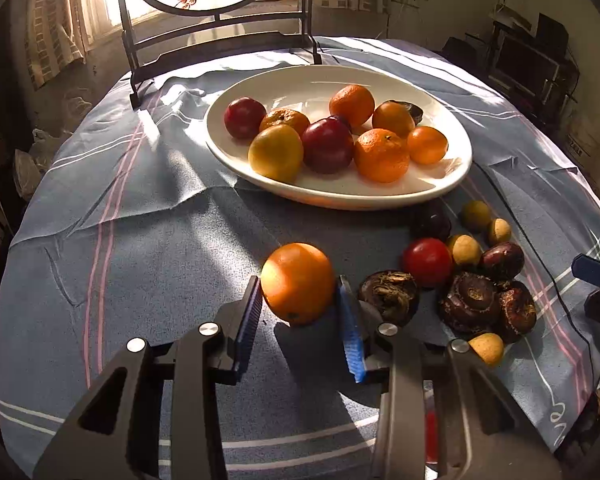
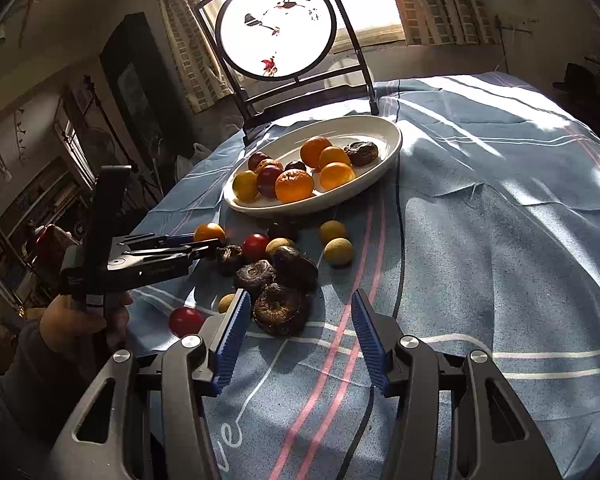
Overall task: Organize fruits
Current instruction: 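Grasp an orange with the left gripper while the right gripper grasps a dark brown fruit, then release the orange onto the plate while the right gripper drops the brown fruit there, then grasp a red apple with the left gripper while the right gripper grasps a yellow fruit, then set the red apple on the plate while the right gripper places the yellow fruit, then grasp a dark brown fruit with the left gripper while the right gripper grasps another, then release the brown fruit onto the plate while the right gripper places its brown fruit, then grasp a large dark brown fruit with the left gripper while the right grasps a yellow fruit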
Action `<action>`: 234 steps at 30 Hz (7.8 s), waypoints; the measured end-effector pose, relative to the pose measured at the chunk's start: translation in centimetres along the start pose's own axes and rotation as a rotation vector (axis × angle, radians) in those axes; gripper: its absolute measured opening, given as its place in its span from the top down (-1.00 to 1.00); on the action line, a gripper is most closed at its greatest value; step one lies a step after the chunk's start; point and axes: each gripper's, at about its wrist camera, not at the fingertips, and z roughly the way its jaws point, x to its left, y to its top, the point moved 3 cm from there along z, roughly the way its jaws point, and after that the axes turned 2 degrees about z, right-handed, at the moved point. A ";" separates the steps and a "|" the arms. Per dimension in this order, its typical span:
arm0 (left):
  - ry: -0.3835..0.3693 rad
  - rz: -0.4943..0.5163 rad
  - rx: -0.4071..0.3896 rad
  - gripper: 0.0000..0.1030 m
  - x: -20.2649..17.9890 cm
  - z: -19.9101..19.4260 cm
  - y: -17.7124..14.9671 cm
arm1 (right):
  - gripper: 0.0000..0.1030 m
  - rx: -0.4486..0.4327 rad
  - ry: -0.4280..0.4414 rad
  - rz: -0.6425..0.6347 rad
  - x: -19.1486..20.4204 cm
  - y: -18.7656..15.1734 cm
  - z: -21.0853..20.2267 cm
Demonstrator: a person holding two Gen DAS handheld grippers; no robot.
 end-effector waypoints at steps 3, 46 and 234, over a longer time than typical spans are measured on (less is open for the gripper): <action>0.008 -0.016 -0.049 0.30 0.2 -1.6 -0.8 | -0.02 0.062 -0.020 -0.070 1.5 -0.2 1.7; -0.049 -0.083 -0.097 0.23 0.3 4.3 13.1 | 0.07 -0.042 -0.044 0.071 -2.8 17.9 11.2; -0.156 0.007 -0.143 0.20 -7.0 -2.7 -0.8 | -0.11 0.012 -0.106 0.017 -3.2 3.6 2.4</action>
